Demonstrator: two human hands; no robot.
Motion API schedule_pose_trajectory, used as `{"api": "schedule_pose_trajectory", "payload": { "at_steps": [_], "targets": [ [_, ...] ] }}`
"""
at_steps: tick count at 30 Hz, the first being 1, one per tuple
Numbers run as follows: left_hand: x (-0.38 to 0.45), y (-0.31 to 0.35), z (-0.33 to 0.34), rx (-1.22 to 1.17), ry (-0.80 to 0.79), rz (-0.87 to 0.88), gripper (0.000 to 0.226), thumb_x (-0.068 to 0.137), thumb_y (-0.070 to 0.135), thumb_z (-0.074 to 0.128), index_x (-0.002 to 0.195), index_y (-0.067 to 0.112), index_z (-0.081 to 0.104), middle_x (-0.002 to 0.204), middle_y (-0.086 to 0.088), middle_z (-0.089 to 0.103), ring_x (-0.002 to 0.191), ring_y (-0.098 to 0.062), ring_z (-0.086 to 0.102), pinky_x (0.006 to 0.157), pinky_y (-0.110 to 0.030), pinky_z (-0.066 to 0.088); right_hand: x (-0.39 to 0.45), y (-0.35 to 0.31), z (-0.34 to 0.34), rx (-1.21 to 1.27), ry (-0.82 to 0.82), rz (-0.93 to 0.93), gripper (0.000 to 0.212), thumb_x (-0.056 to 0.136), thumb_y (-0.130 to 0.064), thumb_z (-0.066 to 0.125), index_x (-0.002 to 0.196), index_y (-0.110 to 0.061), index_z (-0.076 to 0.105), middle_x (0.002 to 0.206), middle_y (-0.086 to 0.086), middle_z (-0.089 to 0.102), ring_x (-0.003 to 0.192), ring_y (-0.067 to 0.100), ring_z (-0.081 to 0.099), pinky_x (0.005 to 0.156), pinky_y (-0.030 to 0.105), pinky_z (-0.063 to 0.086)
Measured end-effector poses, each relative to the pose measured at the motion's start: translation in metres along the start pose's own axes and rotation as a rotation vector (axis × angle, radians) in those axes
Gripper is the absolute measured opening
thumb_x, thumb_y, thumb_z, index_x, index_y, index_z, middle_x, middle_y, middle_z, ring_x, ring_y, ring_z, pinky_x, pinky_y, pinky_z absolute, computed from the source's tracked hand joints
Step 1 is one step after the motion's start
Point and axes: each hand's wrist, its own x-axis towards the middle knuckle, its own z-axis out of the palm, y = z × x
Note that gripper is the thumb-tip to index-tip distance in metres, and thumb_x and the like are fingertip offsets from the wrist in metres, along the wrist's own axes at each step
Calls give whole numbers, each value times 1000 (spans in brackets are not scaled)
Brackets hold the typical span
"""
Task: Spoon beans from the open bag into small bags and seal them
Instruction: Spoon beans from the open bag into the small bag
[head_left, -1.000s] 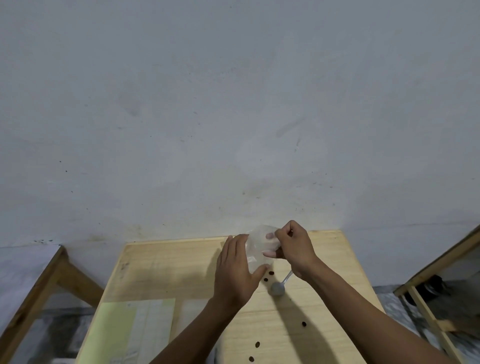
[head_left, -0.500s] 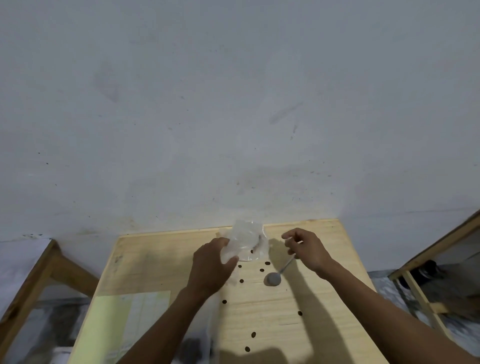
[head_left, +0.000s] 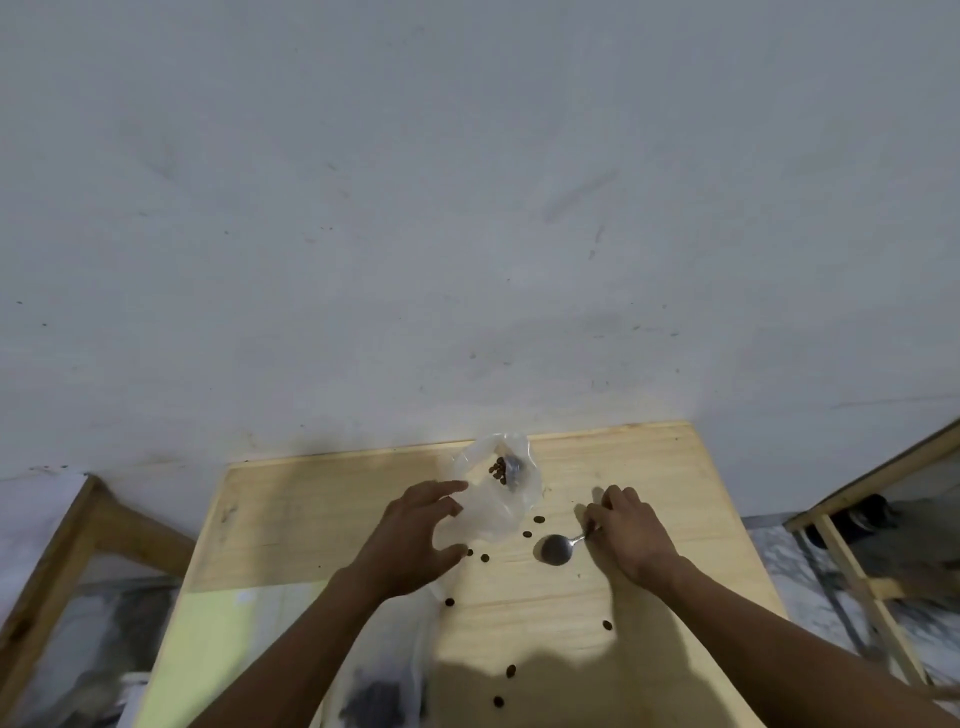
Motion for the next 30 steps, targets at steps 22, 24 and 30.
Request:
{"api": "schedule_pose_trajectory", "payload": {
  "at_steps": [22,24,30],
  "targets": [
    [14,1,11,136,-59,182,36,85,42,58,117,25,54,140,9,44,89,-9,61,62,-17,44,15,-56,-28,371,-84,136,47,86,3,39,127,-15,53,112,10,44,74,31,47,71,33,41],
    [8,1,15,136,-52,191,35,84,40,60,115,25,56,137,8,46,98,-10,59,62,-19,46,16,-54,-27,493,-43,180,41,87,2,41,120,-15,59,109,11,54,82,30,57,74,33,44],
    [8,2,22,139,-111,138,39,87,40,57,120,21,56,146,6,41,124,-18,50,94,-30,45,14,-58,-34,1470,164,484,15,89,3,60,99,-8,63,72,12,62,59,19,60,59,28,56]
  ]
}}
